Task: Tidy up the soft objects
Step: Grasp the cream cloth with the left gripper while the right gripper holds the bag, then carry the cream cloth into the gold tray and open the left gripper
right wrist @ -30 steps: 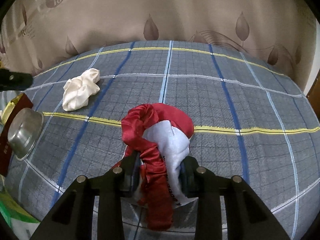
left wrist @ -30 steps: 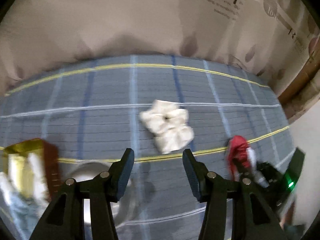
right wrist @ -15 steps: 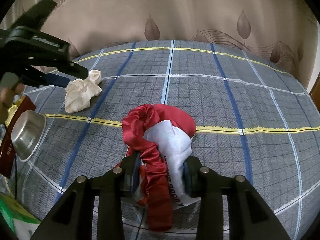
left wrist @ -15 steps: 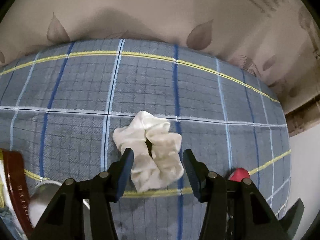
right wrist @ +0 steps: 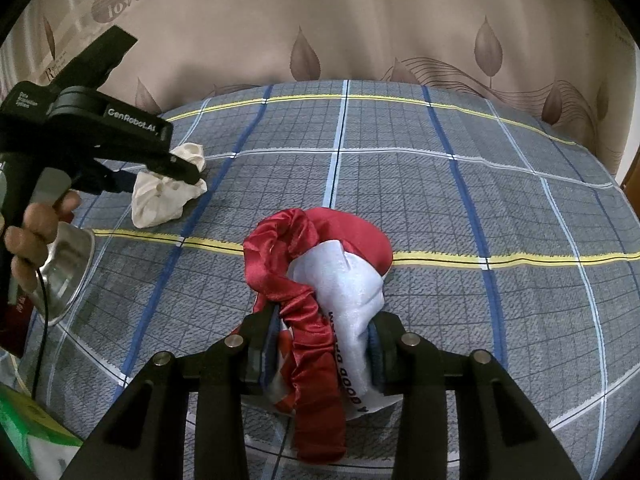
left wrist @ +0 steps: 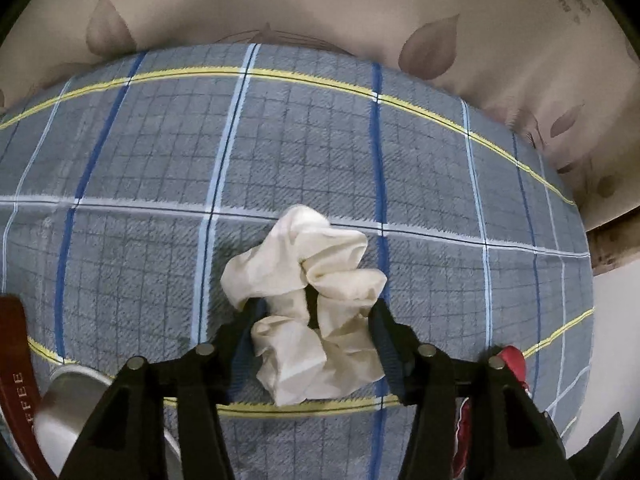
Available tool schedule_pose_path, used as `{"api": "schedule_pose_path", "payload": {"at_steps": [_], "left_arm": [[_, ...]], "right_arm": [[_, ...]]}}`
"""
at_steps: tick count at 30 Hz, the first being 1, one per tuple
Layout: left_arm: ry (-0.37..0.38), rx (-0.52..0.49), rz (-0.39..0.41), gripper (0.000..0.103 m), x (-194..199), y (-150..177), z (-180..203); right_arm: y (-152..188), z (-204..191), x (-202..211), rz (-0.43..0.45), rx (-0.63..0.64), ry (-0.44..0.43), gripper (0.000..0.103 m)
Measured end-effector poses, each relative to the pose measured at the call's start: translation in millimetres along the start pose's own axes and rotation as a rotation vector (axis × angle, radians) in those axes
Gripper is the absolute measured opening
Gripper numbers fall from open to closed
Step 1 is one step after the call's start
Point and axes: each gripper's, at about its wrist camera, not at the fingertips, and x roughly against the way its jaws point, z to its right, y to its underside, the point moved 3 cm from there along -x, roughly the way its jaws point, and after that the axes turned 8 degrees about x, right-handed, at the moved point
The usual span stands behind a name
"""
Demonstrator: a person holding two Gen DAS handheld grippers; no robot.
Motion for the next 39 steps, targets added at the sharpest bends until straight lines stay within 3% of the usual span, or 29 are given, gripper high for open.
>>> {"api": "schedule_pose_path", "payload": {"at_steps": [1, 4, 11, 22, 39], "left_arm": [[-0.021, -0.01, -0.007, 0.026, 1.2, 0.6, -2.6], [-0.018, -0.009, -0.018, 0.015, 3.1, 2.9, -5.5], [0.006, -0.022, -0.016, 0.014, 20.2, 22.5, -15.3], [0.028, -0.122, -0.003, 0.014, 65.6, 69.0, -25.9], [0.047, -0.212, 0.049, 0.014, 137.1, 107.0, -34.6]], "right_arm": [[-0.1, -0.2, 0.1, 0.0, 0.0, -0.001, 0.037], [-0.1, -0.6, 0.1, 0.0, 0.001, 0.001, 0.037], [-0.1, 0.0, 0.0, 0.001, 0.0, 0.0, 0.037], [0.1, 0.2, -0.4, 0.001, 0.001, 0.001, 0.037], [0.1, -0.1, -0.6, 0.0, 0.0, 0.001, 0.037]]}}
